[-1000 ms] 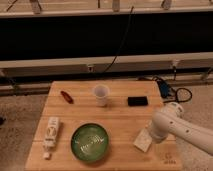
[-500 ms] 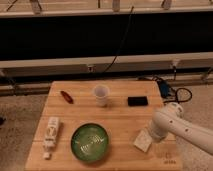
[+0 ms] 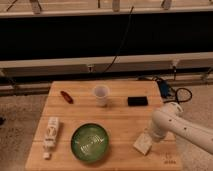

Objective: Wipe the white sponge on the table

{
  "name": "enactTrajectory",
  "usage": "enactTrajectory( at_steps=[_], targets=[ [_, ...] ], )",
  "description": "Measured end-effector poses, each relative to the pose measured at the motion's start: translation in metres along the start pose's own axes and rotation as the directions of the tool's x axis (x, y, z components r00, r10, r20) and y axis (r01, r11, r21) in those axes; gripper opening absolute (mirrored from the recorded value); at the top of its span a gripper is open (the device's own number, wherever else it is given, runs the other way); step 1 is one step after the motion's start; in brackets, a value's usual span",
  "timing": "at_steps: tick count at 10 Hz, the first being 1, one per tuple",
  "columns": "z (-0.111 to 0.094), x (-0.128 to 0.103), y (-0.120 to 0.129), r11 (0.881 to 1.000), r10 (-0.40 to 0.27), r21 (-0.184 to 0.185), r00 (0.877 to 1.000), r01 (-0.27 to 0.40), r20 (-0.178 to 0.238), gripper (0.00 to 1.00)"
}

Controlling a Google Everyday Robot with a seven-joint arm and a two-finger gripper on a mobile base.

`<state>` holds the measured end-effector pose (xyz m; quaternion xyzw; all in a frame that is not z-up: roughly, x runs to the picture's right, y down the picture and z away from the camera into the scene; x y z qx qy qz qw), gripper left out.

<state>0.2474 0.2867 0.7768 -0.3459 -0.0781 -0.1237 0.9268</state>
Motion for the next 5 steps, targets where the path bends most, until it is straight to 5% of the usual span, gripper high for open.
enactTrajectory(
  at_steps=[5],
  targets=[
    [-0.0036, -0.0031, -0.0036, 1.0, -0.008, -0.004, 1.0, 0.008, -0.019, 0.01]
  ],
)
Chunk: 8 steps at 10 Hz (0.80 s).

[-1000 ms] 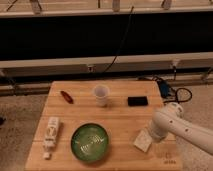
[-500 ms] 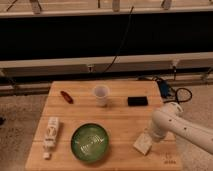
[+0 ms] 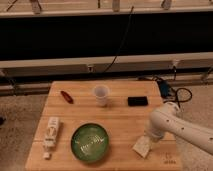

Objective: Wipe the white sponge on the table

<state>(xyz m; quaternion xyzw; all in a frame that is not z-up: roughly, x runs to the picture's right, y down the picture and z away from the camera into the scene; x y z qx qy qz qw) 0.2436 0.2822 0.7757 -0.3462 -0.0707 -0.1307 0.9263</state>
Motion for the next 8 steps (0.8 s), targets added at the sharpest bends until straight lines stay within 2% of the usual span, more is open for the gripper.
enactTrajectory(
  at_steps=[3, 5, 6, 8],
  targets=[
    [-0.005, 0.026, 0.001, 1.0, 0.011, -0.001, 1.0, -0.011, 0.002, 0.0],
    [-0.007, 0.026, -0.004, 1.0, 0.021, -0.002, 1.0, -0.021, -0.003, 0.0],
    [-0.008, 0.018, -0.01, 1.0, 0.019, -0.003, 1.0, -0.019, -0.003, 0.0],
    [-0.011, 0.023, -0.021, 1.0, 0.013, 0.003, 1.0, -0.013, -0.014, 0.0]
  ],
)
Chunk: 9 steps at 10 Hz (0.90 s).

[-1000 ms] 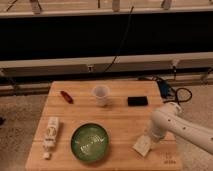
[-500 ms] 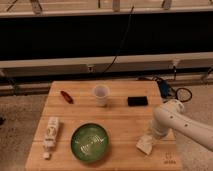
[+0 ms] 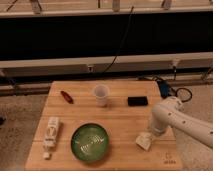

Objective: Wipe the white sponge on the table

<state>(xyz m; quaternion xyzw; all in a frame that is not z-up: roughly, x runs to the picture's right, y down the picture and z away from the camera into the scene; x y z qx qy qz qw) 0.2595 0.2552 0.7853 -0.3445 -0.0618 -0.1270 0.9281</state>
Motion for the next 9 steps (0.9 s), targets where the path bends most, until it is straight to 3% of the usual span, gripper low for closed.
enactTrajectory(
  at_steps=[4, 8, 9],
  targets=[
    [-0.004, 0.009, -0.015, 1.0, -0.004, -0.001, 1.0, 0.004, -0.009, 0.0],
    [-0.007, 0.021, -0.048, 1.0, -0.023, -0.002, 0.999, 0.023, -0.023, 0.0],
    [-0.006, 0.023, -0.045, 1.0, -0.026, -0.007, 0.999, 0.026, -0.025, 0.0]
  ],
)
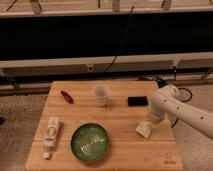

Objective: Wipe the white sponge on the table

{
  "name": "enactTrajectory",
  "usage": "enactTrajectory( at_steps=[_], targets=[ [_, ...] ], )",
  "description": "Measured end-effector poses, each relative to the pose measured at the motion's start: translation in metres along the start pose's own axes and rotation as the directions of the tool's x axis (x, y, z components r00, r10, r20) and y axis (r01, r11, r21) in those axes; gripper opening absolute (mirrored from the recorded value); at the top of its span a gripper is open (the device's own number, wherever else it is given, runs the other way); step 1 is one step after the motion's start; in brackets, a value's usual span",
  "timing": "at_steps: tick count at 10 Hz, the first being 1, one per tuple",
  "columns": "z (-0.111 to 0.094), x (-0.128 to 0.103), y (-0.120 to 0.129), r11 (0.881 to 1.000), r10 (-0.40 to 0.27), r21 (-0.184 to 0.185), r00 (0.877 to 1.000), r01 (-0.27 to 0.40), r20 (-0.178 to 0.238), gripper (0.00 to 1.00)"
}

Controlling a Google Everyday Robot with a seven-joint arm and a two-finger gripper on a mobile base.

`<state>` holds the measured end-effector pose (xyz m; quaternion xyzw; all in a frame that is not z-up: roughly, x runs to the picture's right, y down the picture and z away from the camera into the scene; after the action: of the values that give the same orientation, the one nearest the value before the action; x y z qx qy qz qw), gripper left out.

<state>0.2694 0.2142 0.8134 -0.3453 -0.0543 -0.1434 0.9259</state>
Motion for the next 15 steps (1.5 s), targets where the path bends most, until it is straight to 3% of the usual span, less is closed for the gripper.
enactTrajectory(
  at_steps=[5, 9, 11, 15],
  targets=[
    [-0.001, -0.007, -0.039, 0.998, -0.06, -0.01, 0.998, 0.059, -0.011, 0.0],
    [-0.001, -0.022, -0.054, 0.994, -0.108, -0.024, 0.994, 0.108, -0.017, 0.0],
    [0.0, -0.014, -0.069, 0.992, -0.124, -0.029, 0.992, 0.123, -0.029, 0.0],
    [0.001, -0.025, -0.078, 0.989, -0.147, -0.035, 0.989, 0.146, -0.033, 0.0]
  ],
)
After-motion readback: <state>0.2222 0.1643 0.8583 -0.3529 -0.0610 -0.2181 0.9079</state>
